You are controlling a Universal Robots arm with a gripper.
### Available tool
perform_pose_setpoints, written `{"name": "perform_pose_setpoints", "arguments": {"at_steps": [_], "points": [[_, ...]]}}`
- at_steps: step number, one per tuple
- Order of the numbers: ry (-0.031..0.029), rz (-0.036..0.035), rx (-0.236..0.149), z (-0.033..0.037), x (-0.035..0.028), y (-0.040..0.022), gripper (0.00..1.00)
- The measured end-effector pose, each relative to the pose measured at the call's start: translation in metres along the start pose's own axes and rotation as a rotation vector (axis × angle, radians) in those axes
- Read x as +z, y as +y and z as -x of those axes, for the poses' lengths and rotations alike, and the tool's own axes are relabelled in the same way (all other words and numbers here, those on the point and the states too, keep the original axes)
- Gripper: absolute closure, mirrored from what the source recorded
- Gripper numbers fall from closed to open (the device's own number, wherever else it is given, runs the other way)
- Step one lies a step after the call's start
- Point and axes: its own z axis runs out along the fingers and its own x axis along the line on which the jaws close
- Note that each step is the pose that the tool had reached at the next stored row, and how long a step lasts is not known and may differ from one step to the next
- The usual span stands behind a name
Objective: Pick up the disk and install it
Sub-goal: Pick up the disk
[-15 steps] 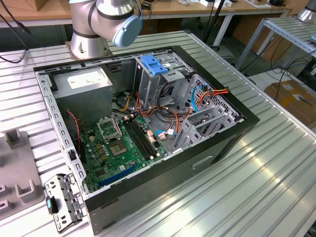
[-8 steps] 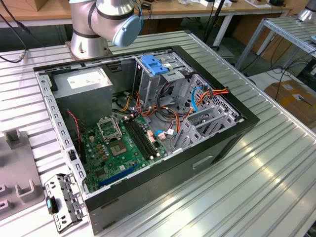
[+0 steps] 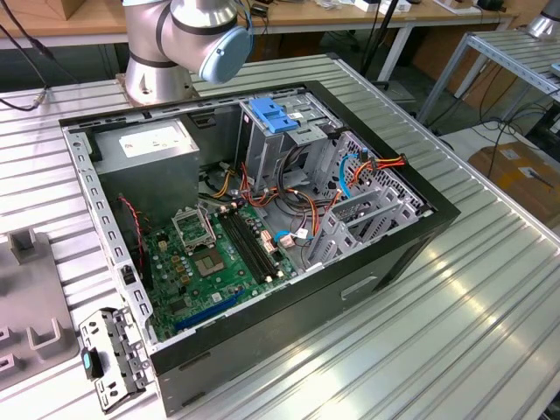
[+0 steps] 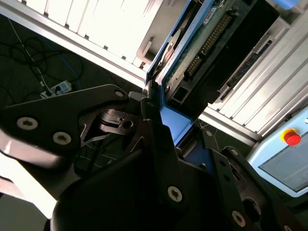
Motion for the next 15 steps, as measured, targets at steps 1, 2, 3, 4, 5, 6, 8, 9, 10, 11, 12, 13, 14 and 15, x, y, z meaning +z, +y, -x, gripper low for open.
{"name": "perform_pose_setpoints", "arguments": {"at_steps": [1, 2, 3, 4, 5, 6, 8, 9, 10, 11, 12, 13, 14, 15], "points": [[0.0005, 0.0001, 0.0, 0.0, -0.0004, 0.0, 0.63], [0.0009, 0.0001, 0.0, 0.0, -0.0007, 0.0, 0.63], [0.0012, 0.0, 0.0, 0.0, -0.0013, 0.0, 0.63], [0.0015, 0.0, 0.0, 0.0, -0.0017, 0.0, 0.63], [0.002, 0.0, 0.0, 0.0, -0.0021, 0.0, 0.63], [0.0032, 0.0, 0.0, 0.0, -0.0028, 0.0, 0.63], [0.0051, -0.0001, 0.0, 0.0, -0.0036, 0.0, 0.63], [0.0057, -0.0001, 0.0, 0.0, -0.004, 0.0, 0.63], [0.0062, -0.0001, 0.0, 0.0, -0.0044, 0.0, 0.63], [0.0068, 0.0, 0.0, 0.0, -0.0049, 0.0, 0.63], [0.007, 0.0, 0.0, 0.0, -0.0053, 0.0, 0.63], [0.0074, -0.0001, 0.0, 0.0, -0.0059, 0.0, 0.63], [0.0077, -0.0001, 0.0, 0.0, -0.0063, -0.0001, 0.63], [0.0084, -0.0001, 0.0, 0.0, -0.007, 0.0, 0.63]]}}
